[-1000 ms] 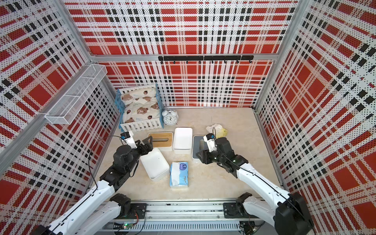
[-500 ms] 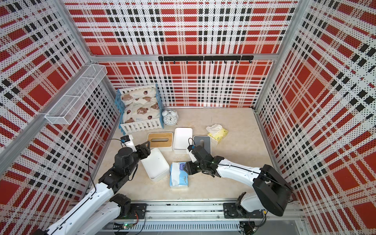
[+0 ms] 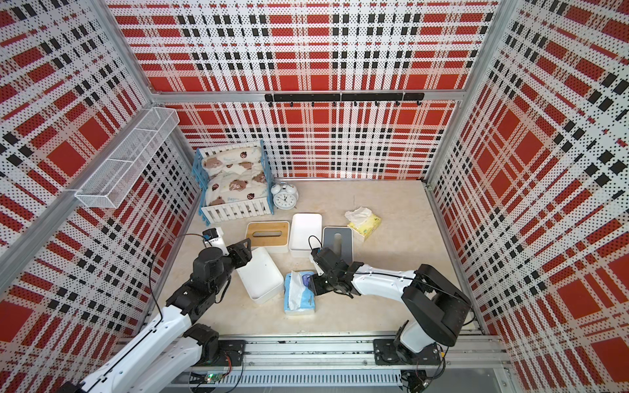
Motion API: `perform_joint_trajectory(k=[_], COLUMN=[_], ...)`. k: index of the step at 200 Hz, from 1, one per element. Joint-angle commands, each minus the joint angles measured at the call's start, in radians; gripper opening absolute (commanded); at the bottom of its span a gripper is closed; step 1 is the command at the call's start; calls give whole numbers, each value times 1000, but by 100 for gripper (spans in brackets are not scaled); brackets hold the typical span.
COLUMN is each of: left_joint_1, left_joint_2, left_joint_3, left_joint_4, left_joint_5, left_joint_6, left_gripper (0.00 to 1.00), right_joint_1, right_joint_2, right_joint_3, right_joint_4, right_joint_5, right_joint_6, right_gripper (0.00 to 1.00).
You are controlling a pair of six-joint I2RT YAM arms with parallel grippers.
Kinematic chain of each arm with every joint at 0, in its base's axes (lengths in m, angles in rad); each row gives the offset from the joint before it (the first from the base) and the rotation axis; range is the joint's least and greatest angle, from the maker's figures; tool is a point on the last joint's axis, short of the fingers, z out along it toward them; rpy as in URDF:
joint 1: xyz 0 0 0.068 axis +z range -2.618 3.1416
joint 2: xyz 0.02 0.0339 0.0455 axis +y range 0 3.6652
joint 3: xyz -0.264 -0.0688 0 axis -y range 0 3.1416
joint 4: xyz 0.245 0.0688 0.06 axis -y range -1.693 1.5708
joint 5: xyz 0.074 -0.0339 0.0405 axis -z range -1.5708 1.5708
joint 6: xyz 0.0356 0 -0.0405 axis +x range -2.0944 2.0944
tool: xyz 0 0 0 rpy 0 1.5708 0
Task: Put the tissue paper into the tissue box
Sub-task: Pick up the paper towel from the center of the board, then place the paper towel in the tissue box.
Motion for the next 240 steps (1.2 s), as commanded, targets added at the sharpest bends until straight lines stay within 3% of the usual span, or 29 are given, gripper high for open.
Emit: perform_joint_trajectory(k=[1, 21, 43, 102, 134, 149, 154, 197, 240], left_joint_1=[9, 10, 11, 47, 76, 113, 163, 376, 416], left_joint_2=[-11, -18, -50, -311, -353, -356, -360, -377, -296], left_joint_3=[-14, -16, -37, -174, -235, -255, -263, -383, -409], left_joint_4=[22, 23, 11, -49, -77, -80, -78, 43, 103], left_joint_5=[11, 11, -27, -107, -125, -93, -75, 204, 267], left_joint_6=[-4, -7, -31, -188, -281, -323, -331, -427, -427], left_gripper=[70, 70, 67, 57, 56, 56, 55, 52, 49], right_joint_1=[7, 7, 7, 17, 30, 34, 36, 43, 64], right_joint_2=[7, 2, -8, -70, -56, -35, -27, 92, 229], right_joint_3=[33, 66, 123, 313, 408, 446, 456, 551, 642], right_joint_4=[31, 26, -1, -175, -208, -198, -190, -123, -91], right_joint_5=[32, 41, 43, 70, 36, 8, -2, -86, -141], right_joint_6=[-2, -9, -24, -122, -151, -159, -160, -158, -151], right_gripper=[16, 0, 0, 0, 0, 0, 0, 0, 0])
